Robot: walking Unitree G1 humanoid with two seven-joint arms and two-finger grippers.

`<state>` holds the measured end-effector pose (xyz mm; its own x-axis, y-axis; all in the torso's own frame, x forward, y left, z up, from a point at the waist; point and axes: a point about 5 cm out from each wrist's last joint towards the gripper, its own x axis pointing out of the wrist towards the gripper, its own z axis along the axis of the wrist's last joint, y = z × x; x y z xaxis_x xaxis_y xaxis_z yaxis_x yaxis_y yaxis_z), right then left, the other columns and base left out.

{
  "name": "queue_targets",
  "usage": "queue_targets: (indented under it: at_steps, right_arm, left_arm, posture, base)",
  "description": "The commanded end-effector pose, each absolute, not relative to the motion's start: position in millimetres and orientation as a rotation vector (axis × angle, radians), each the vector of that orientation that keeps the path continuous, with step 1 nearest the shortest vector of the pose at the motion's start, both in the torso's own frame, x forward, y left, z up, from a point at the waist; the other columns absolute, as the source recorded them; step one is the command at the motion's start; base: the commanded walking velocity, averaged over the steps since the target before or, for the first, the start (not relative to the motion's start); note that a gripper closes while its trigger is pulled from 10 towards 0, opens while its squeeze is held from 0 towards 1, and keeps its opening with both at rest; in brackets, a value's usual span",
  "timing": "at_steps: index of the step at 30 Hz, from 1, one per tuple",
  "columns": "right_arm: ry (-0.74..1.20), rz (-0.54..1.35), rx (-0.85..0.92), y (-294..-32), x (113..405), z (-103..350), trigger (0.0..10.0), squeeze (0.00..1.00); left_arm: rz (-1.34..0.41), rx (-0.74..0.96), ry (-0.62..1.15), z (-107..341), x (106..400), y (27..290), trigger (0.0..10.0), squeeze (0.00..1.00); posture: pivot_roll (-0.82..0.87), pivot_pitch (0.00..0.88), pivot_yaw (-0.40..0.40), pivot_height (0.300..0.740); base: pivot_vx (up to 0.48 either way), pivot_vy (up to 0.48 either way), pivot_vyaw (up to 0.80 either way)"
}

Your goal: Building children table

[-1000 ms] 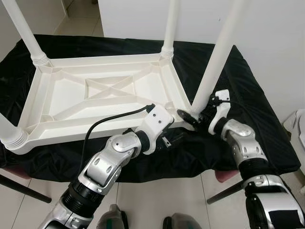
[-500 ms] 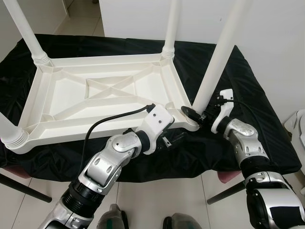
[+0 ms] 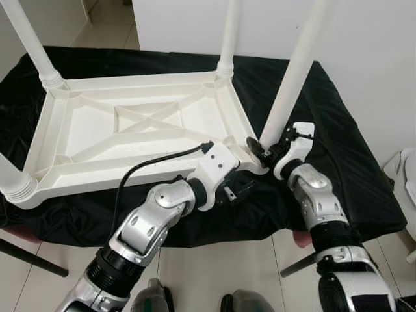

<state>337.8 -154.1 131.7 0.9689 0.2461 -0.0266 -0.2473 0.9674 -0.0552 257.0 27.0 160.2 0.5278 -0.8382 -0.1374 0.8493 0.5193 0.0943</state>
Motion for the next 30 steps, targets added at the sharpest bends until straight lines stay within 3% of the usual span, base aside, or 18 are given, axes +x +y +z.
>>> queue_targets:
  at_steps: [1,9,18,19,29,30]
  right_arm:
    - [0.061,0.128,-0.068,-162.9,335.4,127.5,10.0,0.00]
    - [0.059,-0.126,-0.025,-143.9,310.8,134.9,10.0,0.00]
    - [0.072,-0.156,-0.015,-144.2,306.8,137.7,10.0,0.00]
    - [0.072,-0.155,-0.006,-143.9,305.9,139.0,10.0,1.00]
    - [0.033,-0.004,0.036,-155.8,311.9,146.5,10.0,1.00]
    - [0.032,0.086,0.031,-156.5,312.1,146.1,10.0,0.00]
  left_arm:
    - [-1.043,0.155,0.087,159.2,254.4,25.9,10.0,0.00]
    - [-1.050,0.154,0.086,159.3,254.3,24.9,10.0,0.00]
    - [-1.053,0.152,0.087,158.7,254.0,23.7,10.0,0.00]
    - [-1.052,0.152,0.087,158.8,254.1,23.8,10.0,0.00]
    - [-1.050,0.153,0.088,158.2,253.8,24.2,10.0,0.00]
    - [-1.051,0.154,0.088,158.2,253.8,24.2,10.0,0.00]
  posture:
    - [-0.16,0.037,-0.011,0.740]
    - [-0.16,0.039,-0.014,0.740]
    - [-0.17,0.039,-0.014,0.740]
    - [-0.16,0.039,-0.015,0.740]
    - [-0.16,0.034,-0.017,0.740]
    - [-0.17,0.032,-0.015,0.740]
  base:
    - [0.000,0.000,0.00]
    - [0.000,0.000,0.00]
    - [0.000,0.000,0.00]
    - [0.000,0.000,0.00]
    - [0.000,0.000,0.00]
    - [0.000,0.000,0.00]
